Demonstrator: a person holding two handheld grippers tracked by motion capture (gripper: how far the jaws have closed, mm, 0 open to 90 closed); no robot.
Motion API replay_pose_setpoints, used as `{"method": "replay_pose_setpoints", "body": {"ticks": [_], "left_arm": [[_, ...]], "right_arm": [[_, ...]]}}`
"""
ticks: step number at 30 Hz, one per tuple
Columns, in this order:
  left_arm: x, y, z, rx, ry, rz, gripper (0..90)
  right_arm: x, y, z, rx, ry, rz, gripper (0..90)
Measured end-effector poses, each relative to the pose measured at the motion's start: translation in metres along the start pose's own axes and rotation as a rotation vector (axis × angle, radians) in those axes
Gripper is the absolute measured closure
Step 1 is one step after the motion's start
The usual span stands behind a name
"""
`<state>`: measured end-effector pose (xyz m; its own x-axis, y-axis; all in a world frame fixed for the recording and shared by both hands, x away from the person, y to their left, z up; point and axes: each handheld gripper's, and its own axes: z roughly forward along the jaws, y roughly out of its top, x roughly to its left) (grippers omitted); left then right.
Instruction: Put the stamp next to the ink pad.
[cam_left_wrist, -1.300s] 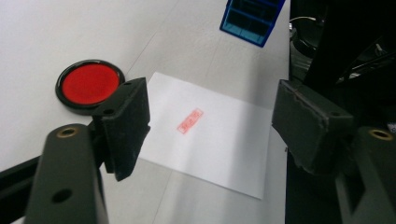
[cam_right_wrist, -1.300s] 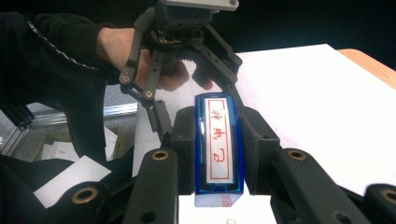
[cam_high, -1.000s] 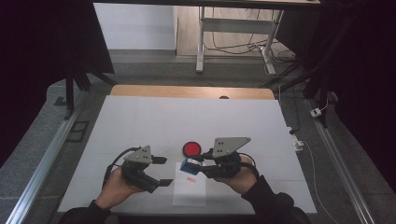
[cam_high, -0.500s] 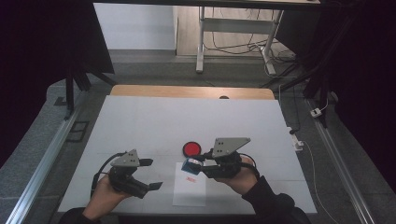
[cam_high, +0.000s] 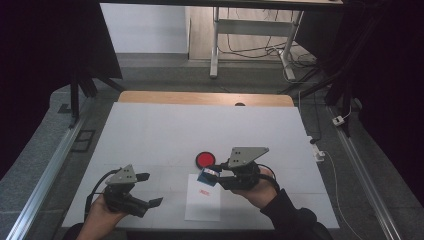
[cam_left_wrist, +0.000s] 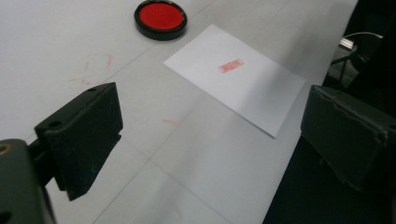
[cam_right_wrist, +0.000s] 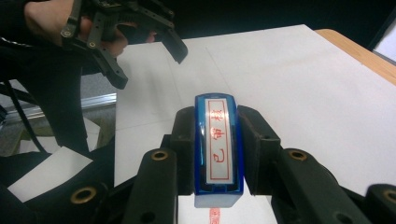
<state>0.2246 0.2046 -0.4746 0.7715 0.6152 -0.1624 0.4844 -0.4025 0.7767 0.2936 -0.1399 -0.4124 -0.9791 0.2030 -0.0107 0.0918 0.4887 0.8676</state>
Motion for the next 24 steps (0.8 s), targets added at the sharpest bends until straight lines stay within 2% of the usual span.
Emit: {"method": "replay_pose_setpoints", "body": {"ticks": [16, 24], "left_arm": [[0.006, -0.016, -0.014, 0.030, 0.082, -0.068, 1.1], [0.004, -0.023, -0.020, 0.058, 0.134, -0.061, 0.0]], "right_arm": [[-0.010, -0.011, -0.009, 0.029, -0.073, 0.033, 69.6], [-0.015, -0.017, -0.015, 0.043, -0.119, 0.062, 69.6]]}}
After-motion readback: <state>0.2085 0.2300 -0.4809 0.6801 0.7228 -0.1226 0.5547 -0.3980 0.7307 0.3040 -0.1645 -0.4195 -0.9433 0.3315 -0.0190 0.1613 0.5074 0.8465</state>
